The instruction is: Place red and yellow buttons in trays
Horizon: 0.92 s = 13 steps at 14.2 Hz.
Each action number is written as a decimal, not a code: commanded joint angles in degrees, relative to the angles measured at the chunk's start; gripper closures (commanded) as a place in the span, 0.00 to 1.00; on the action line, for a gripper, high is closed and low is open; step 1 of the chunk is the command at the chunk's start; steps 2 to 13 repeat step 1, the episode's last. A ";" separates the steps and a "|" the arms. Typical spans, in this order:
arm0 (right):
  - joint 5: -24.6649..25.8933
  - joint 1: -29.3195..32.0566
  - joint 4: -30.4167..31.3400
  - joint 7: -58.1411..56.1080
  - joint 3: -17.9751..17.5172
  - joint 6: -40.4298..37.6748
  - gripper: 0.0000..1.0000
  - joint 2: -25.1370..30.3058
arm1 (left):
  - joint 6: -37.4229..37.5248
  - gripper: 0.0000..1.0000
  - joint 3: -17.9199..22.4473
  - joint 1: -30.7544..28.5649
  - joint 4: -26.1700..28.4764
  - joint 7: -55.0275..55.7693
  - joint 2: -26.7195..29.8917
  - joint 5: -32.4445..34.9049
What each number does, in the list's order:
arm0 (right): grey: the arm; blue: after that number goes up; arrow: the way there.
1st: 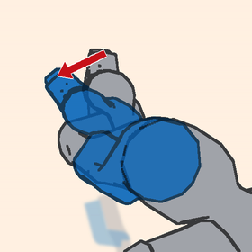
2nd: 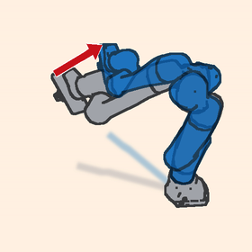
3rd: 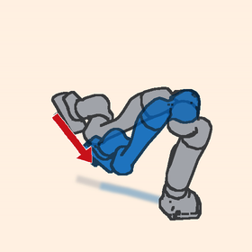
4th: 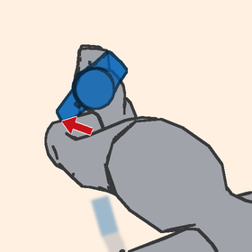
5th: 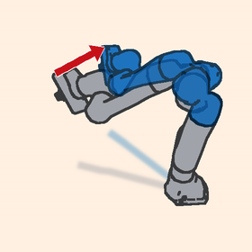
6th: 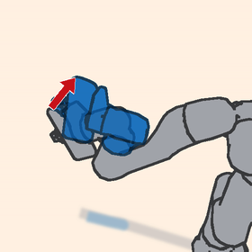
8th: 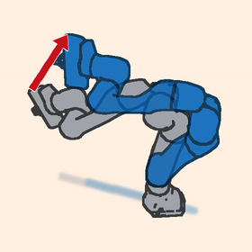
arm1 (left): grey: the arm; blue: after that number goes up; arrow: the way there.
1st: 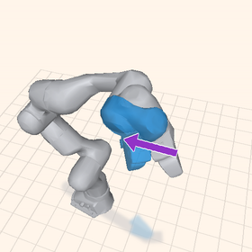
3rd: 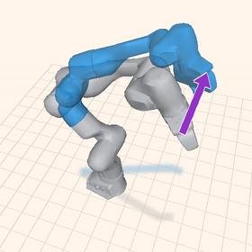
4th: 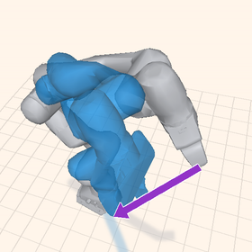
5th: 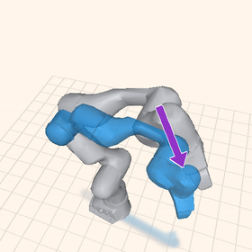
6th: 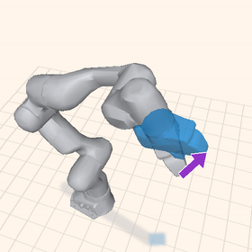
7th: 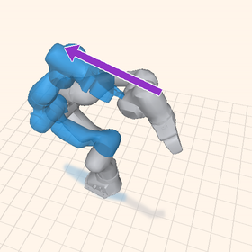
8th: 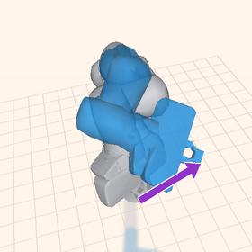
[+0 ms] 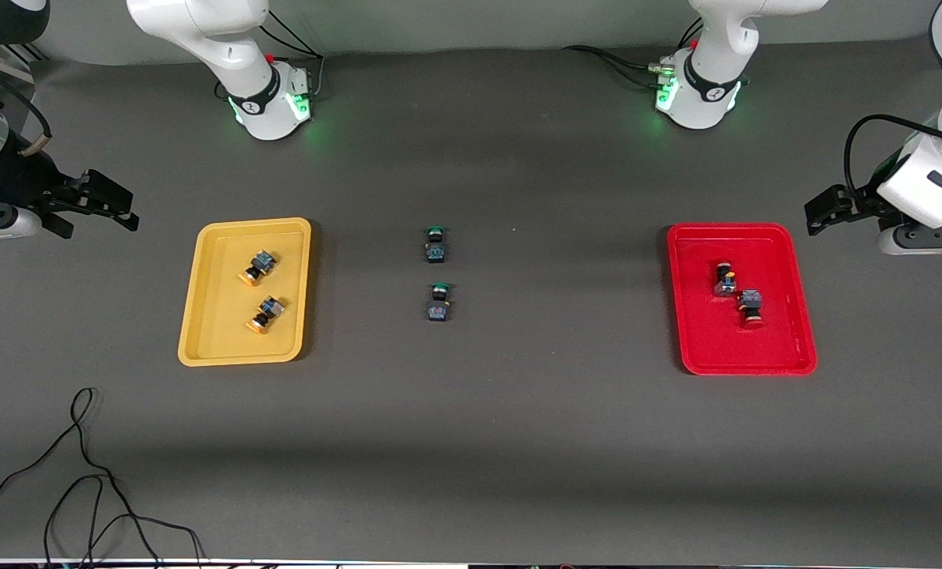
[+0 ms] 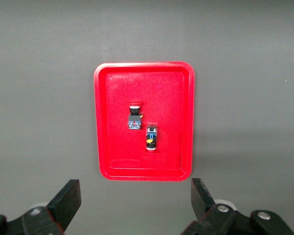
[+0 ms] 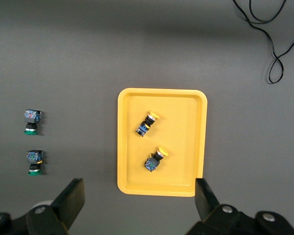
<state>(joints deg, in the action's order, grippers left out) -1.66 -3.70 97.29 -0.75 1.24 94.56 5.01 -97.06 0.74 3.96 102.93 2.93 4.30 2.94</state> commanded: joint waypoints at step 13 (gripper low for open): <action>-0.19 0.10 -1.84 -0.74 -0.09 -0.34 0.00 -1.14 | -0.06 0.00 0.58 1.49 -1.24 0.67 -0.61 0.75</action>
